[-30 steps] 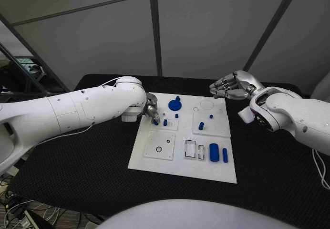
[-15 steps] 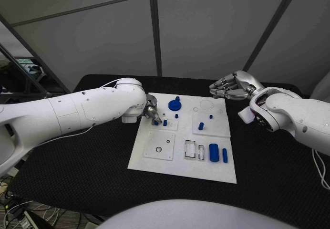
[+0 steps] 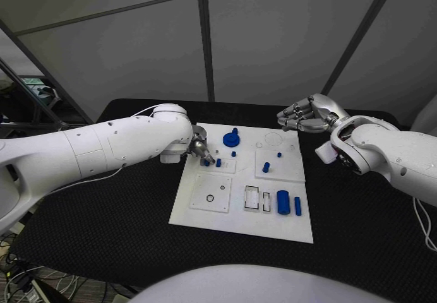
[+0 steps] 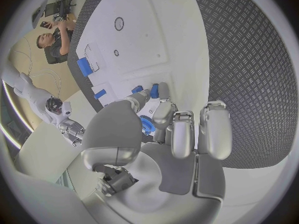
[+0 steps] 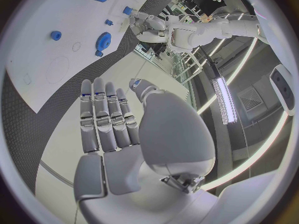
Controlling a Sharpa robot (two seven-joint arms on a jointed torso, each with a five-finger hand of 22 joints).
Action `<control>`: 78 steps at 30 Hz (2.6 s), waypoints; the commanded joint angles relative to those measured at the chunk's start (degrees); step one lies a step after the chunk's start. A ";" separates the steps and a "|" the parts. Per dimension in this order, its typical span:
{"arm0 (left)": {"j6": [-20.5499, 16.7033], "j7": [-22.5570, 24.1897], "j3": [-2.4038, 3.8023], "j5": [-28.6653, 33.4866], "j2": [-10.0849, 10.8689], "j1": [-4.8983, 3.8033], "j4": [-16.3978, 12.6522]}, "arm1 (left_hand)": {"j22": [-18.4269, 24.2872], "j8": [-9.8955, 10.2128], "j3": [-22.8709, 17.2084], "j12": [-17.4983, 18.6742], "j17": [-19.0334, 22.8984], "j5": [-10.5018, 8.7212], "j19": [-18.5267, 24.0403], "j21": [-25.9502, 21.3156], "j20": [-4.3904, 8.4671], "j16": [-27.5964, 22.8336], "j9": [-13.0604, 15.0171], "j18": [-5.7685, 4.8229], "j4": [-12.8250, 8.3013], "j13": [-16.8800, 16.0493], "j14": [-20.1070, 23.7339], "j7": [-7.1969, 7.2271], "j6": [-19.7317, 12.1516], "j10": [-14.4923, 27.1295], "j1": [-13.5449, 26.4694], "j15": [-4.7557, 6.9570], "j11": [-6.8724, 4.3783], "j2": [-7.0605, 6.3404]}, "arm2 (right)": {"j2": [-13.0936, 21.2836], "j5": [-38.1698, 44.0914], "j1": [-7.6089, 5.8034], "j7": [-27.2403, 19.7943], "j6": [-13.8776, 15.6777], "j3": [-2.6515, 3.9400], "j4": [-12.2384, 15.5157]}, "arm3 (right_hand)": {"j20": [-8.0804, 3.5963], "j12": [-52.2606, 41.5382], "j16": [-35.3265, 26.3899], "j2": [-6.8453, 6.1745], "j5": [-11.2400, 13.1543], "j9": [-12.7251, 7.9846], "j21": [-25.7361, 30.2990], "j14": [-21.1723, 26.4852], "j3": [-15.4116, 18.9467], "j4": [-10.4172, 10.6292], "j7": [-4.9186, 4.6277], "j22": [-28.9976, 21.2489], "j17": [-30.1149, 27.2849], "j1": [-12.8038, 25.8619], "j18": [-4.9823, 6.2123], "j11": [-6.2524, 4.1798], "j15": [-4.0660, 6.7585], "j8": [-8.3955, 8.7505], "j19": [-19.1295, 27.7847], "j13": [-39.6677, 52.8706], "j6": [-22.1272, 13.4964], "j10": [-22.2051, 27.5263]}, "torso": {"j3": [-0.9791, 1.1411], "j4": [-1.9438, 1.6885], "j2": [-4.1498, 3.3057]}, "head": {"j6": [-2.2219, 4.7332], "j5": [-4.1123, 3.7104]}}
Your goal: Assemble the parts on the task board
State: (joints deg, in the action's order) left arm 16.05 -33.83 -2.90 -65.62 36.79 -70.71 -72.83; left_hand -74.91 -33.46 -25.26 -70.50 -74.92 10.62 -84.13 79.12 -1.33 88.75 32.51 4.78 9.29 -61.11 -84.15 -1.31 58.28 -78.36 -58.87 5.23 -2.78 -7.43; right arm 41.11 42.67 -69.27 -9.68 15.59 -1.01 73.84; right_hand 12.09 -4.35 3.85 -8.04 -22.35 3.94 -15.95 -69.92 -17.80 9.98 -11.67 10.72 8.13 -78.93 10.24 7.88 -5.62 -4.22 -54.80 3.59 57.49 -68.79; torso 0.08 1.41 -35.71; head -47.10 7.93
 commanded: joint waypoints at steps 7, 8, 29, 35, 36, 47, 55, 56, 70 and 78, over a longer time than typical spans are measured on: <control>-2.26 -0.46 -0.03 -0.06 0.65 0.06 -0.49 | -11.43 0.61 4.37 -0.18 -13.11 -0.12 -2.29 0.18 0.23 0.06 -0.19 -2.48 2.04 -0.21 -5.30 -0.09 0.50 0.15 1.42 0.09 0.38 0.14 | 0.07 -0.18 -0.10 -0.33 -0.17 0.03 0.07 | 0.09 0.27 -0.18 -0.15 -0.22 -0.05 0.30 0.45 -0.19 0.13 -0.13 -0.09 -0.08 0.55 0.21 0.06 -0.03 0.19 -0.18 -0.03 -0.24 0.26 | -0.04 -0.01 0.00 | 0.06 -0.05; -2.43 -0.40 -0.02 -0.06 0.70 0.06 -0.54 | -11.46 0.63 4.80 -0.20 -13.11 -0.11 -2.31 0.22 0.24 0.06 -0.20 -2.49 2.28 -0.26 -5.30 -0.09 0.53 0.14 1.53 0.08 0.39 0.17 | 0.06 -0.18 -0.09 -0.33 -0.17 0.03 0.07 | 0.09 0.27 -0.18 -0.15 -0.22 -0.05 0.30 0.45 -0.19 0.13 -0.13 -0.09 -0.08 0.55 0.21 0.06 -0.03 0.19 -0.18 -0.03 -0.24 0.26 | -0.01 -0.01 0.00 | 0.03 -0.01; -10.63 1.85 3.95 0.04 2.90 0.11 -1.90 | -10.45 1.48 9.60 3.85 -13.01 0.10 -1.22 -3.31 0.10 -0.01 -0.35 -1.78 4.42 4.86 -5.26 -0.62 -0.90 3.10 0.18 -0.13 0.81 0.80 | 0.13 -0.18 -0.04 -0.34 -0.23 0.02 0.00 | 0.09 0.27 -0.18 -0.15 -0.22 -0.05 0.30 0.45 -0.19 0.13 -0.13 -0.09 -0.08 0.55 0.21 0.06 -0.03 0.19 -0.18 -0.03 -0.24 0.26 | 0.00 0.00 0.02 | 0.11 -0.09; -16.80 7.48 4.54 3.61 3.40 0.09 -2.40 | -4.07 3.64 11.61 17.43 -1.49 0.32 6.10 -22.34 -1.35 -7.96 -1.42 1.52 4.44 21.49 -0.66 -3.24 -6.73 15.30 -4.95 -2.09 3.14 0.80 | 0.13 -0.18 -0.03 -0.33 -0.19 0.02 -0.05 | 0.09 0.27 -0.18 -0.15 -0.22 -0.05 0.30 0.45 -0.19 0.13 -0.13 -0.09 -0.08 0.55 0.21 0.06 -0.03 0.19 -0.18 -0.03 -0.24 0.26 | 0.07 0.00 0.05 | 0.24 -0.16; -18.12 9.32 4.55 4.19 3.34 0.09 -2.44 | -1.58 4.53 11.24 19.16 3.41 0.34 9.28 -29.37 -1.80 -11.83 -2.07 2.60 3.81 22.79 1.98 -4.03 -8.39 17.85 -6.89 -2.74 3.95 0.89 | 0.11 -0.18 -0.03 -0.32 -0.18 0.02 -0.06 | 0.09 0.27 -0.18 -0.15 -0.22 -0.05 0.30 0.45 -0.19 0.13 -0.13 -0.09 -0.08 0.55 0.21 0.06 -0.03 0.19 -0.18 -0.03 -0.24 0.26 | 0.06 0.02 0.04 | 0.26 -0.16; -30.16 32.07 0.75 0.19 1.33 0.64 -2.26 | 9.93 13.73 3.30 35.68 33.11 0.11 20.40 -54.16 -5.68 -34.51 -13.87 5.53 -3.59 38.70 21.12 -7.10 -10.09 27.14 -22.81 -6.43 7.51 -3.41 | 0.09 -0.18 -0.03 -0.46 -0.10 0.02 -0.01 | 0.10 0.29 -0.20 0.01 -0.27 -0.02 0.54 0.53 -0.35 0.03 -0.06 -0.25 -0.27 0.41 0.21 0.02 -0.03 0.12 -0.26 -0.04 -0.16 0.34 | -0.01 0.13 -0.10 | 1.04 -1.32; -29.89 34.67 -0.54 -8.52 -0.94 1.37 -0.10 | 4.90 17.13 3.32 40.86 24.12 0.13 15.98 -46.59 -5.53 -21.49 -18.73 4.90 -4.20 45.50 13.70 -6.28 -6.90 25.93 -22.28 -6.43 7.90 -4.62 | 0.08 -0.18 -0.02 -0.45 0.00 0.02 0.21 | 0.10 0.29 -0.20 0.01 -0.27 -0.02 0.56 0.54 -0.37 -0.01 -0.06 -0.26 -0.29 0.37 0.21 0.01 -0.03 0.12 -0.27 -0.04 -0.15 0.35 | 0.02 0.07 -0.06 | 1.49 -1.77; -29.56 34.58 -0.61 -9.48 -1.21 1.44 0.21 | 3.39 17.44 3.42 41.41 22.88 0.10 14.60 -43.40 -5.47 -19.85 -19.26 4.49 -4.26 46.31 12.52 -6.12 -6.33 25.63 -22.17 -6.45 7.75 -4.70 | 0.07 -0.18 -0.02 -0.45 0.00 0.02 0.23 | 0.10 0.29 -0.20 0.01 -0.27 -0.02 0.56 0.54 -0.37 -0.01 -0.06 -0.26 -0.29 0.37 0.21 0.01 -0.03 0.12 -0.27 -0.04 -0.15 0.35 | 0.01 0.05 -0.08 | 1.54 -1.83; -24.23 31.85 -0.96 -16.01 -4.27 2.27 3.81 | -6.55 19.38 3.82 46.25 12.90 0.10 3.39 -18.69 -4.47 -10.64 -22.34 0.74 -4.73 52.02 2.45 -5.35 -2.41 22.67 -21.28 -5.28 7.12 -4.89 | 0.08 -0.18 -0.02 -0.37 0.10 0.02 0.45 | 0.10 0.30 -0.20 -0.02 -0.26 -0.02 0.59 0.55 -0.38 -0.05 -0.07 -0.29 -0.31 0.34 0.22 0.02 -0.03 0.13 -0.28 -0.04 -0.18 0.37 | 0.01 0.11 -0.06 | 1.58 -2.24; -22.67 31.18 -0.97 -16.47 -4.83 2.46 4.44 | -7.21 19.74 4.25 46.86 12.71 0.08 2.47 -16.76 -4.36 -10.41 -22.71 0.40 -4.66 52.66 1.72 -5.45 -2.10 22.25 -20.89 -5.19 7.12 -4.96 | 0.05 -0.18 -0.03 -0.34 0.14 0.02 0.49 | 0.10 0.30 -0.20 -0.04 -0.26 -0.03 0.62 0.56 -0.39 -0.07 -0.08 -0.31 -0.34 0.33 0.21 0.03 -0.03 0.14 -0.30 -0.04 -0.20 0.39 | 0.02 -0.02 -0.02 | 1.52 -2.35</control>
State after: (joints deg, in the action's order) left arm -8.64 -2.04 -3.90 -80.39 32.08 -68.20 -68.44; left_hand -74.94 -13.95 -21.33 -23.85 -62.14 10.83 -81.18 62.11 -5.74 78.11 9.84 7.06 4.58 -8.49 -82.09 -6.64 55.81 -55.63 -80.41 0.13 4.40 -12.34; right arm 41.20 42.67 -69.20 -9.71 15.62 -1.02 74.18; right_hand 12.09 -4.35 3.85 -8.05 -22.35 3.94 -15.69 -69.92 -17.80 9.98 -11.67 10.47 7.84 -78.93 10.24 7.88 -5.62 -4.22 -54.80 3.59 57.49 -68.79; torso 0.08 1.50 -35.78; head -45.55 5.57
